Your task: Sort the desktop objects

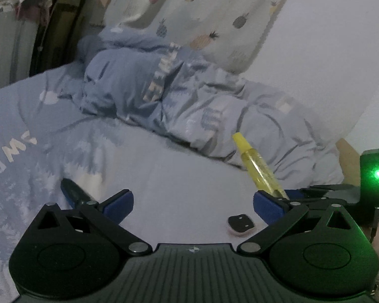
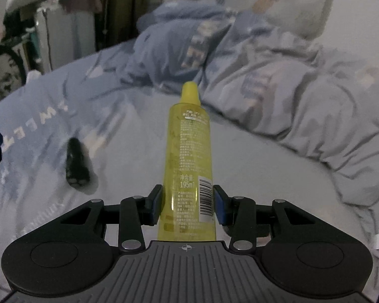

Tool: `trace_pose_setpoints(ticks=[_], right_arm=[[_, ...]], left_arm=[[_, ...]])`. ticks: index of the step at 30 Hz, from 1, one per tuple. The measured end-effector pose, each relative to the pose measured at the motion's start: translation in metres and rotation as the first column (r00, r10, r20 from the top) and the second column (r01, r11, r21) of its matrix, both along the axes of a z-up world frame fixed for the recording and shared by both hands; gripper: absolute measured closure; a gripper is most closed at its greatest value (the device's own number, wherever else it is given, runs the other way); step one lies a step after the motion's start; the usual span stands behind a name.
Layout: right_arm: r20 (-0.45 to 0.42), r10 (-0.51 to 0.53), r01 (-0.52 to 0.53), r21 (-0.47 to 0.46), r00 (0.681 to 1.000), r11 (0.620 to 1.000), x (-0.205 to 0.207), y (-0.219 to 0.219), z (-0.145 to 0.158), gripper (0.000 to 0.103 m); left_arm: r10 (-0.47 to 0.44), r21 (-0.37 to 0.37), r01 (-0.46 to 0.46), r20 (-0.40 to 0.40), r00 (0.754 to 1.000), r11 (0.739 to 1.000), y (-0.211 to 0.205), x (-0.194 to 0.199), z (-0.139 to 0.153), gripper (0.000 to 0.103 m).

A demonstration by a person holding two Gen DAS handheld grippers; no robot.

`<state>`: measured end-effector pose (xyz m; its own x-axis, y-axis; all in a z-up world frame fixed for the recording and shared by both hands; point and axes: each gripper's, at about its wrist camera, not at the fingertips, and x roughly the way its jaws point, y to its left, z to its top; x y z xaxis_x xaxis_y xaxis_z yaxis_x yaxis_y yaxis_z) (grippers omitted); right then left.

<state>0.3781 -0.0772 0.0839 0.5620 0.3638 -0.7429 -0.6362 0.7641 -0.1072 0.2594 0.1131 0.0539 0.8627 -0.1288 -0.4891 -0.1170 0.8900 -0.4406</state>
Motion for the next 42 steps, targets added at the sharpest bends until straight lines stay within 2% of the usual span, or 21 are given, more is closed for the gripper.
trace_pose_setpoints(ticks=[9, 21, 28, 34, 42], right_arm=[[0.078, -0.008, 0.003, 0.059, 0.997, 0.998, -0.054, -0.036, 0.068, 0.058], [0.136, -0.043, 0.032, 0.087, 0.99, 0.996, -0.138, -0.083, 0.116, 0.058], [0.15, -0.058, 0.041, 0.11, 0.987, 0.993, -0.179, -0.104, 0.13, 0.058], [0.161, -0.068, 0.048, 0.124, 0.985, 0.991, -0.212, -0.116, 0.134, 0.058], [0.141, -0.094, 0.071, 0.161, 0.986, 0.984, -0.244, -0.137, 0.117, 0.058]], left_arm=[[-0.025, 0.028, 0.023, 0.074, 0.997, 0.999, -0.024, -0.039, 0.045, 0.0], [-0.077, 0.055, 0.071, 0.124, 0.989, 0.996, -0.056, -0.088, 0.078, 0.0], [-0.102, 0.054, 0.094, 0.155, 0.983, 0.994, -0.07, -0.115, 0.086, 0.0], [-0.14, 0.062, 0.131, 0.159, 0.977, 0.989, -0.084, -0.137, 0.081, 0.0], [-0.161, 0.098, 0.148, 0.146, 0.976, 0.984, -0.095, -0.161, 0.066, 0.0]])
